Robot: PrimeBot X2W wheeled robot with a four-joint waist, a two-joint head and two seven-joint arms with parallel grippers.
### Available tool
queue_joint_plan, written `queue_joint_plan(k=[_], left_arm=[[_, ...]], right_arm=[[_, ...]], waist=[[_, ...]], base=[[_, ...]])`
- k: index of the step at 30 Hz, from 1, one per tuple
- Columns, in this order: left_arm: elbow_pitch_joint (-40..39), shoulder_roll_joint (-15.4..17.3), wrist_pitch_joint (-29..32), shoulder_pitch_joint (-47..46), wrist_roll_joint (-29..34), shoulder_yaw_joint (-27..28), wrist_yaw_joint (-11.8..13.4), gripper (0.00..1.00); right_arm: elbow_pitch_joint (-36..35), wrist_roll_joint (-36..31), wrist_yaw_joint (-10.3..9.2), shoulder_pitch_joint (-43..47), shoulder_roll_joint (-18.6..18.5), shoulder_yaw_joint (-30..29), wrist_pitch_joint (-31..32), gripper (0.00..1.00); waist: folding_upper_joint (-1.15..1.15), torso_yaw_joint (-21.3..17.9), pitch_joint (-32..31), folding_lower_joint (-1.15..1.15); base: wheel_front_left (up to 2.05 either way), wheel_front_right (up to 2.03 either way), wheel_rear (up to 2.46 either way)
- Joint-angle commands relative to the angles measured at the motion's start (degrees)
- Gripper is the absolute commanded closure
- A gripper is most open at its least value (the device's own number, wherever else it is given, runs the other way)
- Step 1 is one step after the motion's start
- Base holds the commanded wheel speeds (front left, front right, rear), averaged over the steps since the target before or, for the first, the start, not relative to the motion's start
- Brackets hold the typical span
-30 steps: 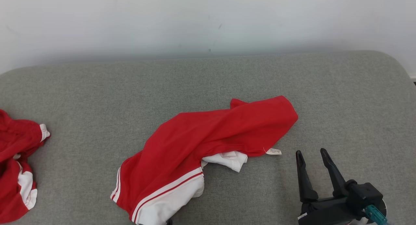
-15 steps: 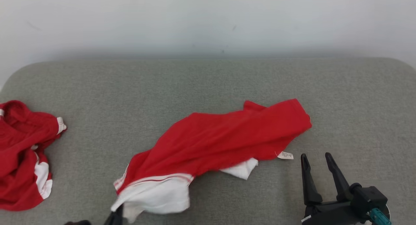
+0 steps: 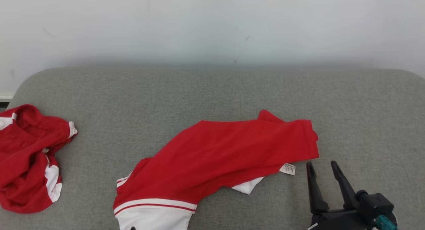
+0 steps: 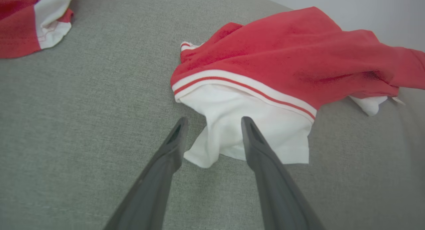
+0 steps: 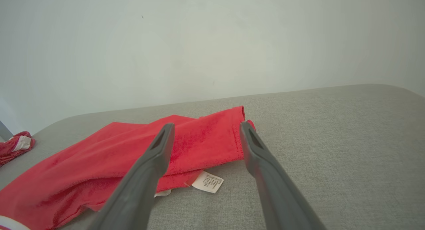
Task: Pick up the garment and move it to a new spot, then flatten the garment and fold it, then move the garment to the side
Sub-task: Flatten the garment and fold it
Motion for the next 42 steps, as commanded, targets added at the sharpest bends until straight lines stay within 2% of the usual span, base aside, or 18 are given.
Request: queue_joint_plan(k=[1, 6, 12, 17, 21, 25, 32, 33, 34, 39, 42], left_arm=[[-0.6, 0.0, -2.2, -0.7, 1.4, 0.4, 0.5, 0.00], [-3.7, -0.2, -8.5, -1.4, 3.4, 2.4, 1.5, 0.00], [-4.8, 0.2, -11.2, -2.9, 6.7, 3.5, 3.0, 0.00], [-4.7, -0.9, -12.1, -4.7, 8.9, 4.1, 4.3, 0.00], [-3.1, -1.3, -12.4, -6.7, 10.0, 4.2, 4.1, 0.00], [-1.4, -1.8, -12.5, -8.0, 10.6, 4.2, 3.8, 0.00], [0.6, -2.8, -12.6, -9.3, 10.3, 4.9, 3.0, 0.00], [0.8, -2.9, -12.6, -9.5, 10.3, 5.0, 3.0, 0.00], [1.1, -3.1, -12.6, -9.6, 10.2, 5.1, 2.8, 0.00], [2.0, -3.5, -12.7, -8.0, 10.3, 6.0, 2.7, 0.00], [2.3, -3.9, -12.7, -6.5, 10.4, 6.5, 2.7, 0.00]], right_arm=[[0.1, -0.4, -0.13, 0.4, -0.1, -0.6, -0.1, 0.00], [0.9, -1.0, -0.13, 0.3, -0.1, -1.8, -0.1, 0.00], [3.2, -2.5, -0.13, -1.8, -0.1, -2.7, -0.1, 0.00], [9.2, -4.4, -0.13, -6.5, -0.3, -4.3, 2.4, 0.00], [16.9, -4.6, -0.13, -12.1, -2.8, -5.1, 5.9, 0.00], [23.5, -3.7, -0.13, -15.7, -5.4, -5.0, 6.3, 0.00], [35.1, -0.4, -0.13, -21.1, -6.9, -0.3, 7.1, 0.00], [36.4, 0.6, -0.13, -21.9, -6.7, 0.6, 7.1, 0.54], [37.6, 1.3, -0.13, -22.5, -6.9, 1.6, 6.9, 1.00], [40.5, 4.5, -0.13, -24.7, -8.1, 5.9, 4.8, 1.00], [38.6, 7.3, -0.13, -23.5, -8.3, 8.3, 3.9, 1.00]], waist=[[0.00, 0.4, -0.4, 0.00], [0.00, 1.7, -1.2, 0.00], [0.00, 2.3, -2.0, 0.00], [0.00, 2.4, -2.0, 0.00], [0.00, 3.1, -1.4, 0.00], [0.00, 4.3, -0.7, 0.00], [0.00, 6.0, 0.4, 0.00], [0.00, 6.1, 0.5, 0.00], [0.00, 6.1, 0.5, 0.00], [0.00, 5.0, -0.8, 0.00], [0.00, 3.8, -2.1, 0.00]], base=[[0.00, 0.00, 0.00], [0.00, 0.00, 0.00], [0.00, 0.00, 0.00], [0.00, 0.00, 0.00], [0.00, 0.00, 0.00], [0.00, 0.00, 0.00], [0.00, 0.00, 0.00], [0.00, 0.00, 0.00], [0.00, 0.00, 0.00], [0.00, 0.00, 0.00], [0.00, 0.00, 0.00]])
